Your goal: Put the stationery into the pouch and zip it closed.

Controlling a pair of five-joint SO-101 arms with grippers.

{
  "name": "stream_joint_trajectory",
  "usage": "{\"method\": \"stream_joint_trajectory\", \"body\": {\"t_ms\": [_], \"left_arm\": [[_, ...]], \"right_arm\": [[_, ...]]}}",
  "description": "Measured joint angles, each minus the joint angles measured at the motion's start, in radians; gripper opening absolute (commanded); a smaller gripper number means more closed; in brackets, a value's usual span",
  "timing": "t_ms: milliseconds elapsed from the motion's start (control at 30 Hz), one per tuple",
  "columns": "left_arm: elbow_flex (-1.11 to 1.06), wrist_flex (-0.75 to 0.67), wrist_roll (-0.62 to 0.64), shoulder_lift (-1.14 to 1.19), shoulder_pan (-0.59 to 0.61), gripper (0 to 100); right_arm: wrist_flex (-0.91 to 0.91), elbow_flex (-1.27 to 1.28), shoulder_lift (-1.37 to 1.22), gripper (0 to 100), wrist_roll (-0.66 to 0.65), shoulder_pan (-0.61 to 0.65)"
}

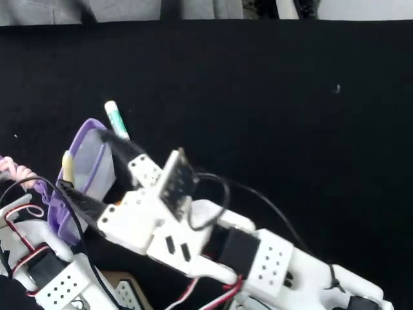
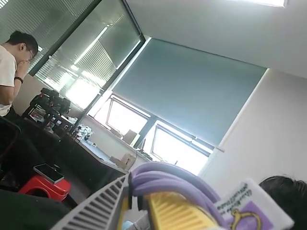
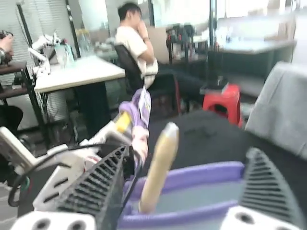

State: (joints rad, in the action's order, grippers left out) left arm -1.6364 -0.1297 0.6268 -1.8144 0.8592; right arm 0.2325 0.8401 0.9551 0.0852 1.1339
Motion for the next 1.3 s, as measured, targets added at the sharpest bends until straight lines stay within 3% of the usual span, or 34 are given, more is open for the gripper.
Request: {"method": "stream_joint_trajectory", "body": {"t_ms": [200,267,500,567,733,933,1067,1300], "left_arm": [[0.000,0.000,0.000,0.000,0.003,3],[0.000,0.000,0.005,0.000,0.058,3],[0.044,-0.017,0.247,0.000,0.285,3],[0.046,-0.018,0.241,0.002,0.255,3],[0.034,-0.018,0.087,0.002,0.087,3],[0.034,-0.018,0.064,0.000,0.061,3],[0.008,-0.018,0.060,-0.002,0.083,3],[-0.003,-0.018,0.060,0.002,0.252,3]], "right_arm": [[0.000,0.000,0.126,37.4,-0.021,-0.068],[0.000,0.000,0.170,33.9,-0.025,-0.117],[0.000,-0.002,0.221,23.7,-0.025,-0.192],[0.000,-0.002,0.221,23.7,-0.025,-0.190],[-0.023,0.023,0.203,23.7,-0.025,-0.129],[-0.147,0.071,0.137,23.7,-0.037,-0.106],[-0.160,0.068,0.130,23.5,-0.058,-0.235],[-0.147,0.064,0.130,23.4,-0.018,-0.520]]}}
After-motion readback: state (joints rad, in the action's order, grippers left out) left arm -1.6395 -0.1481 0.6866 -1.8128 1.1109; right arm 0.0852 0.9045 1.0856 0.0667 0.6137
